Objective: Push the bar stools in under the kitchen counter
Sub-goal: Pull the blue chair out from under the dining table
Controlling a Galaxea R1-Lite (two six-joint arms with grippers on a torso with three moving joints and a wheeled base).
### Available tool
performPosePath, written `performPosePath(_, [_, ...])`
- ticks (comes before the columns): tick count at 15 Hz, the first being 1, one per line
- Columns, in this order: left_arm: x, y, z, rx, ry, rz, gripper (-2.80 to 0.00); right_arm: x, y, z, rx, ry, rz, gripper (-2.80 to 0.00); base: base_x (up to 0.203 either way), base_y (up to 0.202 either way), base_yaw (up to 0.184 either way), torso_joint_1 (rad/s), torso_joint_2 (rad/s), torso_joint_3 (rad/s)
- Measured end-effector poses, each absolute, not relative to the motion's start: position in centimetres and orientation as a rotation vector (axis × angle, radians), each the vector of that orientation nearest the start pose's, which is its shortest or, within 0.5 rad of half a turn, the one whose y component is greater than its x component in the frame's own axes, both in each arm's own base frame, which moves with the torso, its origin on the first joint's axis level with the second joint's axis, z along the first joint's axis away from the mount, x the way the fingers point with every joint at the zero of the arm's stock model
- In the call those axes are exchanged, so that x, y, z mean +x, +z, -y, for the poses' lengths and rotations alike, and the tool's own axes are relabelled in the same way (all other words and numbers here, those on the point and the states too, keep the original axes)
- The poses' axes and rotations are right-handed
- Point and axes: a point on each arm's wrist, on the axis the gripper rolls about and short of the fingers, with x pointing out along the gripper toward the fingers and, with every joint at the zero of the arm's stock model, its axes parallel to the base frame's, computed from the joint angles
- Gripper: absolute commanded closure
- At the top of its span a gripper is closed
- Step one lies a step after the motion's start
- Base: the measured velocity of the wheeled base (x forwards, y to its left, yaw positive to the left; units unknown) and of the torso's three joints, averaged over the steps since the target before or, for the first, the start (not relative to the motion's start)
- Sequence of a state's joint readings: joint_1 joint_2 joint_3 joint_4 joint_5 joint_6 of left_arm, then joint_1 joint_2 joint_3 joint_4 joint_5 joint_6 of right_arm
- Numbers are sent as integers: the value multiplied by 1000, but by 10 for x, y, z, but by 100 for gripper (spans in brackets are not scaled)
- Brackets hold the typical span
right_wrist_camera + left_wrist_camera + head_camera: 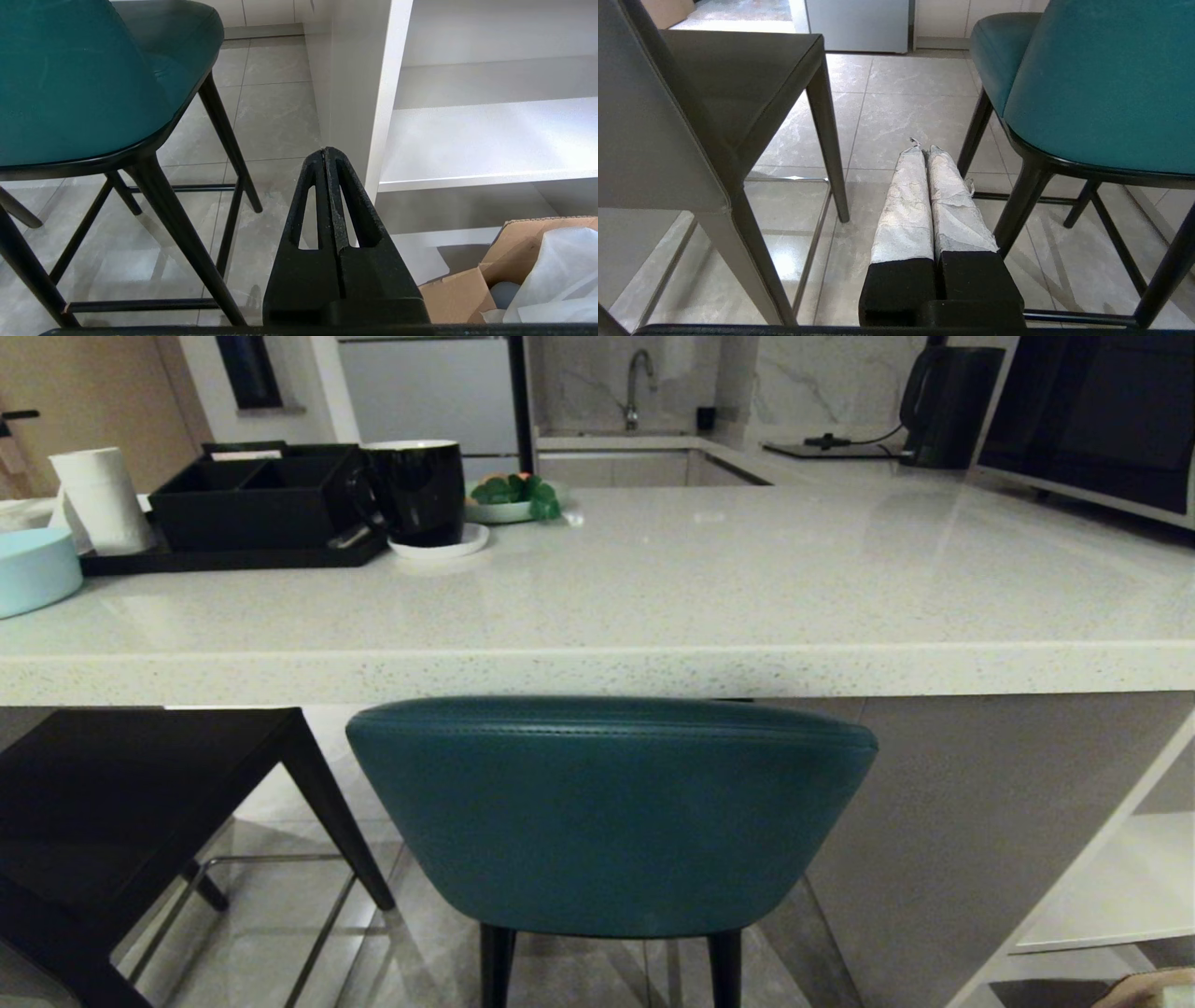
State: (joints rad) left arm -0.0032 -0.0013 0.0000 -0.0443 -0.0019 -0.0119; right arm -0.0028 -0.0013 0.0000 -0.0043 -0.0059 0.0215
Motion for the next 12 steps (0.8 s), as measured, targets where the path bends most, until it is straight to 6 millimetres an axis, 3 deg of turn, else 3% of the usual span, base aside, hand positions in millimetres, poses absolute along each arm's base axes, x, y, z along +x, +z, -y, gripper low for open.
performPosePath(12, [-23,80,0,-12,-5,45,0,-23,76,0,20,-9,6,0,0,0,0,0,0,0])
